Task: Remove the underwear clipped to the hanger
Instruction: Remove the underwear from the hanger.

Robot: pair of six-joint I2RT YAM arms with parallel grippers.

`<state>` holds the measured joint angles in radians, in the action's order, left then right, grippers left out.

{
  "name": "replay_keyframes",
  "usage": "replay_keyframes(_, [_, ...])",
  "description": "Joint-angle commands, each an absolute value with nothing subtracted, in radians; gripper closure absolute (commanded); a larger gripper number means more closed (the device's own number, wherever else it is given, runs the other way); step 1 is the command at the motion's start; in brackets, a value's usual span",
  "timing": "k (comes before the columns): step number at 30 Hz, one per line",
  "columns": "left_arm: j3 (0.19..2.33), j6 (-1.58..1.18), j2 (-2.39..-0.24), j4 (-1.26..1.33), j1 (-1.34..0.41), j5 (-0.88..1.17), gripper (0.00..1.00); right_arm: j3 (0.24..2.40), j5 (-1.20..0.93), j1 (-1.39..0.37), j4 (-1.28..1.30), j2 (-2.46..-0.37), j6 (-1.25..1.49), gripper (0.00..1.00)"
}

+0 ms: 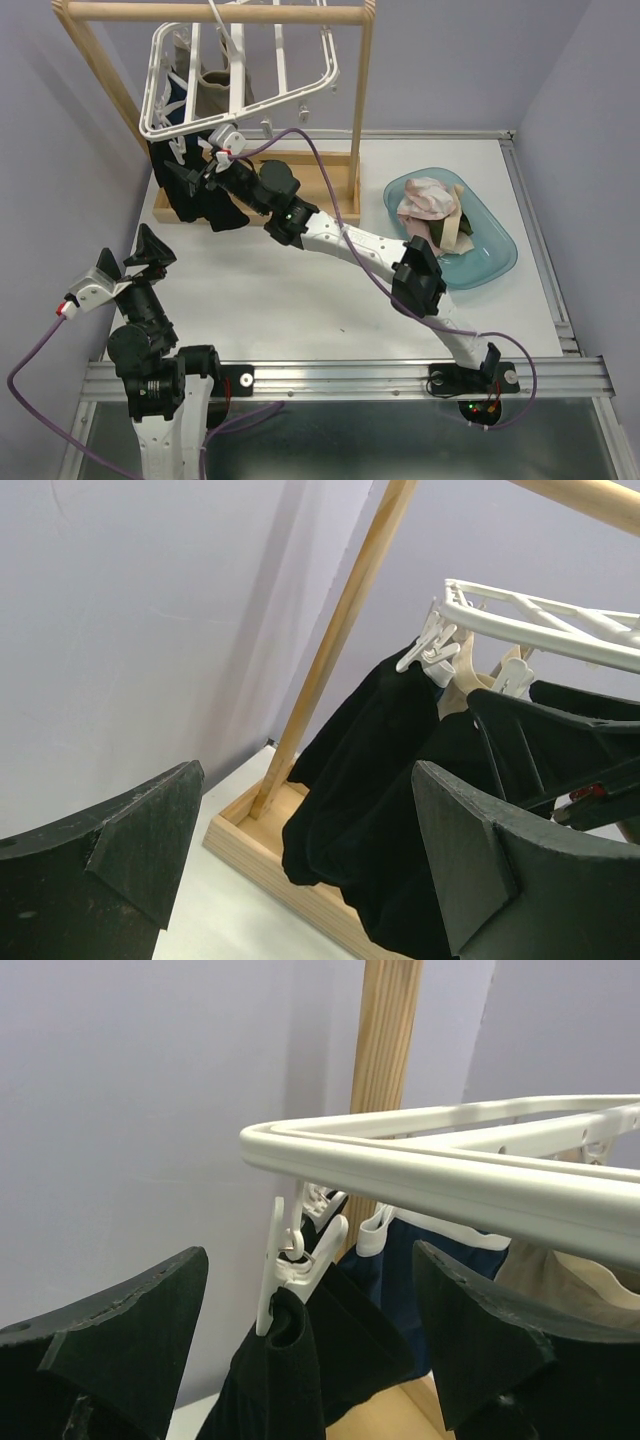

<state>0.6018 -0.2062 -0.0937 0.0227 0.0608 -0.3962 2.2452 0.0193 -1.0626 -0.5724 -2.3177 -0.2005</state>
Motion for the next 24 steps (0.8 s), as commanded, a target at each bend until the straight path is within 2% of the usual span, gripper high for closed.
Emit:
replay_keyframes(1, [0.592, -0.187, -0.080, 0.077, 0.064, -0.393, 0.03, 2.344, 0.048, -1.068, -0.687, -2.338, -0.166, 0.14])
replay_keyframes(9, [0.592, -0.187, -0.081, 0.077, 0.066, -0.391, 0.03, 2.399, 0.075, -1.068, -0.699, -2.379, -0.130, 0.21])
replay_keyframes(11, [0.592, -0.189, -0.081, 0.077, 0.066, -0.390, 0.03, 2.414, 0.071, -1.068, -0.703, -2.385, -0.123, 0.26])
replay_keyframes(16, [0.592, -0.187, -0.083, 0.077, 0.064, -0.390, 0.03, 2.433, 0.069, -1.068, -0.709, -2.404, -0.107, 0.42])
replay_keyframes(19, [0.592, -0.187, -0.084, 0.077, 0.066, -0.388, 0.03, 2.450, 0.063, -1.066, -0.715, -2.413, -0.107, 0.62])
replay_keyframes(21, [0.592, -0.187, -0.086, 0.077, 0.066, -0.387, 0.03, 2.453, 0.055, -1.065, -0.716, -2.414, -0.106, 0.70])
replay_keyframes(22, [0.591, -0.186, -0.086, 0.077, 0.064, -0.387, 0.03, 2.453, 0.045, -1.065, -0.718, -2.413, -0.107, 0.78])
replay_keyframes(24, [0.591, -0.186, -0.086, 0.077, 0.064, -0.388, 0.03, 2.453, 0.034, -1.063, -0.718, -2.413, -0.107, 0.83])
